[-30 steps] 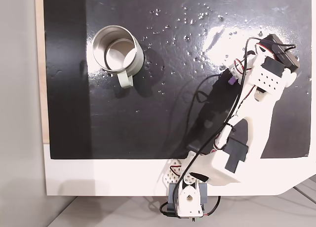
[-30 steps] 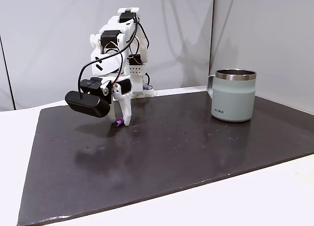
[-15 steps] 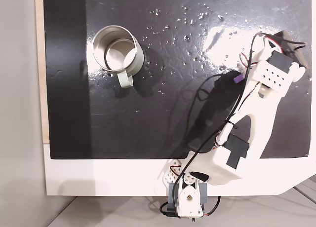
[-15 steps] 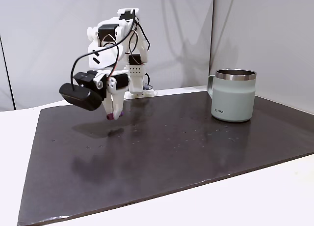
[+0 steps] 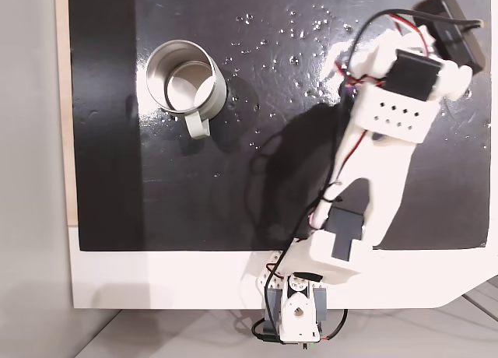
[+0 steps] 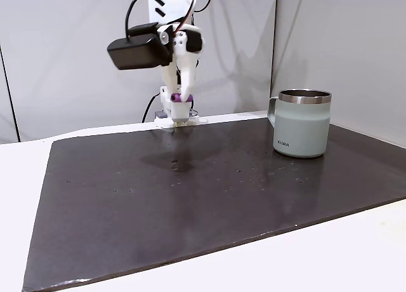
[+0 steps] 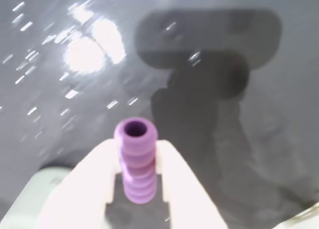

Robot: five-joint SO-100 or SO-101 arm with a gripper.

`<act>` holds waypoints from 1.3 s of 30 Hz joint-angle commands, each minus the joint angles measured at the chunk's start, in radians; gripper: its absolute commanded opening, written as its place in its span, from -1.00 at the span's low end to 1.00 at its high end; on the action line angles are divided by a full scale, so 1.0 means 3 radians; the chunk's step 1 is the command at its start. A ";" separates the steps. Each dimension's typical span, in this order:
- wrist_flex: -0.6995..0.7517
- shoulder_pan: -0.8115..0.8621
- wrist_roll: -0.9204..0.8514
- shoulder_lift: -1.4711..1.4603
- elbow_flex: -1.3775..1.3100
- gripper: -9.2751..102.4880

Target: Grasp a pengrip and put it in the cup.

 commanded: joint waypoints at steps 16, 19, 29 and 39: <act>0.0036 -0.1754 0.1744 0.0317 -0.0634 -0.83; 0.0041 -0.1948 0.1948 0.0102 -0.0890 -0.83; 0.0061 -0.2383 0.2434 -0.0562 -0.1462 -0.83; 0.0077 -0.2506 0.2531 -0.0573 -0.1457 -0.74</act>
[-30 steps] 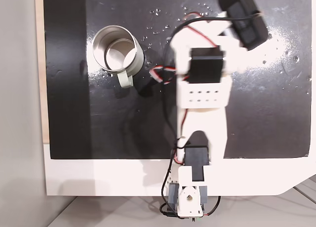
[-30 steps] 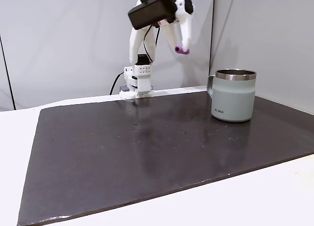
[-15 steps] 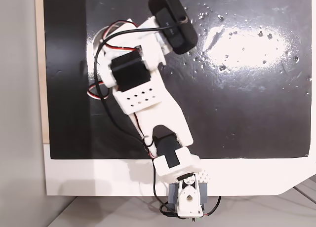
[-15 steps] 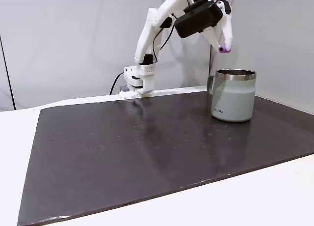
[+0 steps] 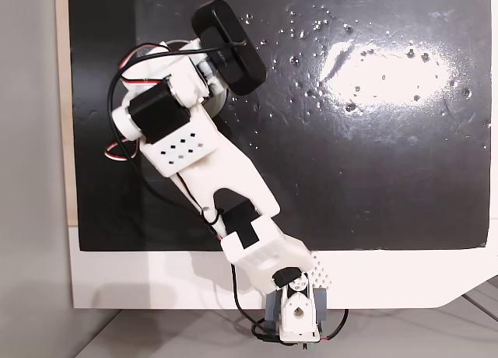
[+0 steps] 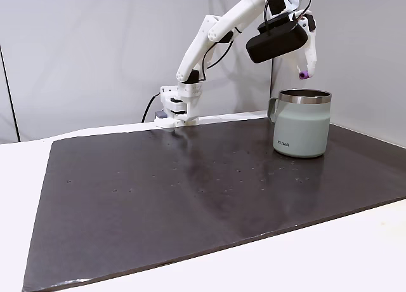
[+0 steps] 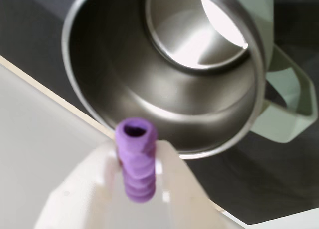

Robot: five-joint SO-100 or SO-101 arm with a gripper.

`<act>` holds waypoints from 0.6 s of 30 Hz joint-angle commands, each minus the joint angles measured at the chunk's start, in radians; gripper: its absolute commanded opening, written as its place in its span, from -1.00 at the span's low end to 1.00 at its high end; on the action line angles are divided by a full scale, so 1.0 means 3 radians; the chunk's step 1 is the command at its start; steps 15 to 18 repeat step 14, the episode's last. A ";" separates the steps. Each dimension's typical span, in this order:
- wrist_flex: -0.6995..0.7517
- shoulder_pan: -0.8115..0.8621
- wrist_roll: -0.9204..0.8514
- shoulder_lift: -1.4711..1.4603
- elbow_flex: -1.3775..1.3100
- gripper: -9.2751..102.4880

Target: Grasp a pengrip and put it in the cup.

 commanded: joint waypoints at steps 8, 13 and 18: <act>0.0026 0.0092 0.0082 0.0138 -0.0148 -0.60; 0.0026 0.0102 0.0072 0.0159 -0.0087 -0.61; 0.0026 0.0102 0.0072 0.0159 -0.0087 -0.61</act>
